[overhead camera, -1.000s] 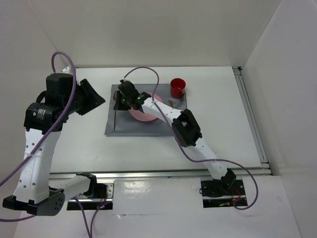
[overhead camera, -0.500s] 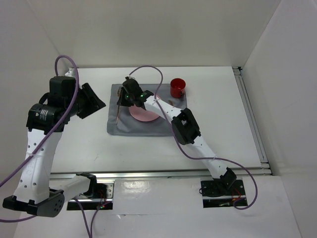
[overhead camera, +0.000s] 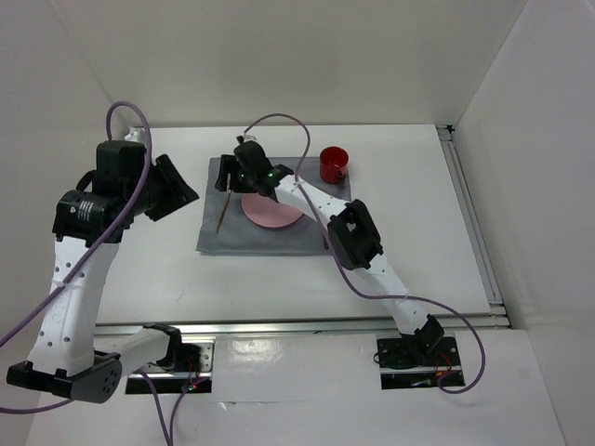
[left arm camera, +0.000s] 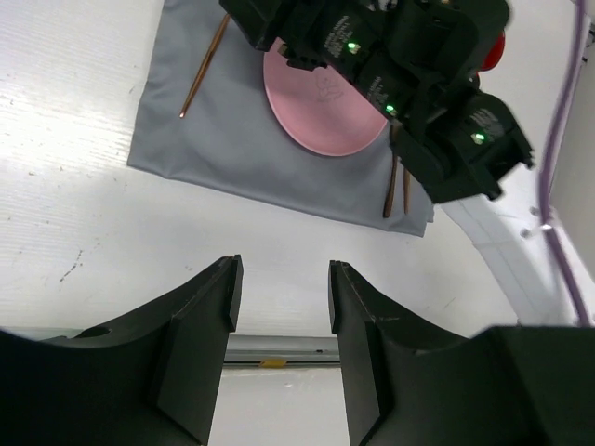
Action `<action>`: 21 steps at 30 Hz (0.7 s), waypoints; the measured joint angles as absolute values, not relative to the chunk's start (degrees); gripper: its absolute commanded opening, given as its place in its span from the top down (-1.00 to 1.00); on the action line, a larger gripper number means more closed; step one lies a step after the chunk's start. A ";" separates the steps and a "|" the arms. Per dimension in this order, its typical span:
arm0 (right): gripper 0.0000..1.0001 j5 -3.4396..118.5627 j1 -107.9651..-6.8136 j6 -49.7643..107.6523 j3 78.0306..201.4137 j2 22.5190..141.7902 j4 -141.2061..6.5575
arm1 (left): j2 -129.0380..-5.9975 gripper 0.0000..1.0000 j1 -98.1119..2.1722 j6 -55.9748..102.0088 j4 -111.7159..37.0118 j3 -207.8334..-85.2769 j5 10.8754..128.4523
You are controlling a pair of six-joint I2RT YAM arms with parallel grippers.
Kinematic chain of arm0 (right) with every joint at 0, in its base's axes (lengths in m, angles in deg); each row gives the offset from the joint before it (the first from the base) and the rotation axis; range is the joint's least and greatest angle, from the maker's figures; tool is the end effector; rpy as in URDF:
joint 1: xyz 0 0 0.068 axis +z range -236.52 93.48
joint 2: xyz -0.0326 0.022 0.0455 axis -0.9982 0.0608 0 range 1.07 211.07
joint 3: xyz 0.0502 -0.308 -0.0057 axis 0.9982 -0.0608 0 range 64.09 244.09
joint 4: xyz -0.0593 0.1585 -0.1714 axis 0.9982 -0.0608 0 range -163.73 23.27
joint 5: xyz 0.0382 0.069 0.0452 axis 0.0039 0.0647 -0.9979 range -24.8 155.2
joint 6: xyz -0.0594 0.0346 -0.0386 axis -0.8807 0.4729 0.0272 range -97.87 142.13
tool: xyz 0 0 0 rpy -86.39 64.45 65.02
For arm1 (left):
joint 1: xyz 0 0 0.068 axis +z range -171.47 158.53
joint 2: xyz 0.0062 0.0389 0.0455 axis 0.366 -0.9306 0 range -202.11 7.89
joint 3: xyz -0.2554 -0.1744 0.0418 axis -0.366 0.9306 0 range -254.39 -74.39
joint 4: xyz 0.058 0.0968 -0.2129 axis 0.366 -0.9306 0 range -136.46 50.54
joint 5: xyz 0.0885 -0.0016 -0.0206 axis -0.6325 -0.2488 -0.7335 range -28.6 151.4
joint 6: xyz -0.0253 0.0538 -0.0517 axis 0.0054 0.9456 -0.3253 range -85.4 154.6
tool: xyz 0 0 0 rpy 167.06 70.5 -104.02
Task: Set the dinner table for one person
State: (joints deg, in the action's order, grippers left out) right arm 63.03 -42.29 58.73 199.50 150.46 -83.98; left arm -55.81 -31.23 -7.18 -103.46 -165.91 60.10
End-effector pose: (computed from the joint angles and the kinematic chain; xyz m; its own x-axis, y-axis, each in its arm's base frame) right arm 0.4524 0.4438 0.1995 -0.7277 0.1231 -0.6748 -0.3567 0.7723 0.5256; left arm 0.1664 -0.0270 0.4599 -0.5347 -0.5839 -0.6109 -0.2747 0.8037 -0.5278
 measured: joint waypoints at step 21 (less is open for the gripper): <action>-1.00 98.22 -65.39 64.72 144.75 81.43 -128.64 | -61.39 -0.47 -30.60 -2.51 -101.85 -169.47 50.31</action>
